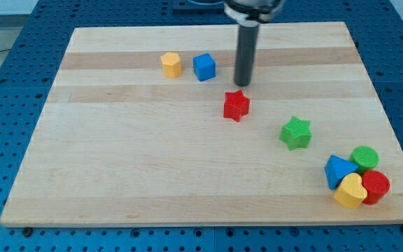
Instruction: Push the red star towards the group of the blocks
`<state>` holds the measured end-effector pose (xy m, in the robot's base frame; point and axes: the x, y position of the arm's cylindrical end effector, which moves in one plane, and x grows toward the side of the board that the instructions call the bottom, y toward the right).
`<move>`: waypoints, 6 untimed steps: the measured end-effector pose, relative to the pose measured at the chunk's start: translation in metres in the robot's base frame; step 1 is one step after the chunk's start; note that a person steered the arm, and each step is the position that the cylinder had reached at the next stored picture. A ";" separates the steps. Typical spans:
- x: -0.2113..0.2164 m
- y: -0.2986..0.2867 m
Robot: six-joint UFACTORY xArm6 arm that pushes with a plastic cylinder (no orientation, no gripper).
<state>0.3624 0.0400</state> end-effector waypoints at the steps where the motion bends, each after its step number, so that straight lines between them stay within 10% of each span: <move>1: 0.037 -0.019; 6: 0.122 0.036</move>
